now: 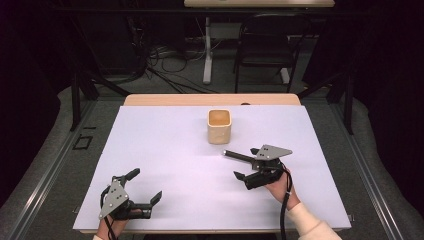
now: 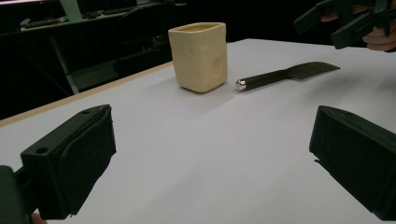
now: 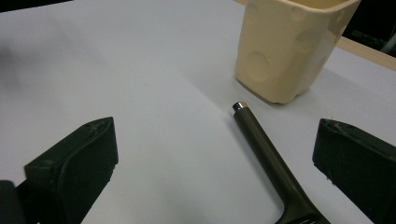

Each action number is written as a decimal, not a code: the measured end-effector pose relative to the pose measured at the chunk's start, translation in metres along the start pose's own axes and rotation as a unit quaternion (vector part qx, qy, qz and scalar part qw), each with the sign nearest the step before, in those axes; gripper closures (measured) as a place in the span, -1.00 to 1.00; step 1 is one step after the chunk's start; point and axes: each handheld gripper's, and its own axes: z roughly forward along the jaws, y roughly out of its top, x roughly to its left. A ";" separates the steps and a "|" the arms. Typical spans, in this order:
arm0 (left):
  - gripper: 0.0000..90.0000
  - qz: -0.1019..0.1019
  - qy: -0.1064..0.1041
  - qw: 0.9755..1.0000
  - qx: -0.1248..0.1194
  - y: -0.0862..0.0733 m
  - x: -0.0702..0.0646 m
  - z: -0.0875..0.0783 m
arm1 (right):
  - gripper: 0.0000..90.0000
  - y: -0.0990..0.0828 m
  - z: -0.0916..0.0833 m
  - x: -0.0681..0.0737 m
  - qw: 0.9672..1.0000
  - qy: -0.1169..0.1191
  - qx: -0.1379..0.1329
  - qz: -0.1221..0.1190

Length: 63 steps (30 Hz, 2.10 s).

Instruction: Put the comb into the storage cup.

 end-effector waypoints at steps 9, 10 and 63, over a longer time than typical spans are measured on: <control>-0.99 0.001 0.001 1.000 0.000 0.000 0.001 0.000 | -1.00 0.005 0.011 -0.014 1.000 -0.002 0.011 0.018; -0.99 0.001 0.001 1.000 0.000 0.000 0.001 0.000 | -1.00 0.006 0.012 -0.015 1.000 -0.003 0.012 0.020; -0.98 -0.005 0.004 1.000 0.000 0.000 0.001 -0.001 | 1.00 0.022 0.110 -0.032 0.987 -0.047 0.150 -0.026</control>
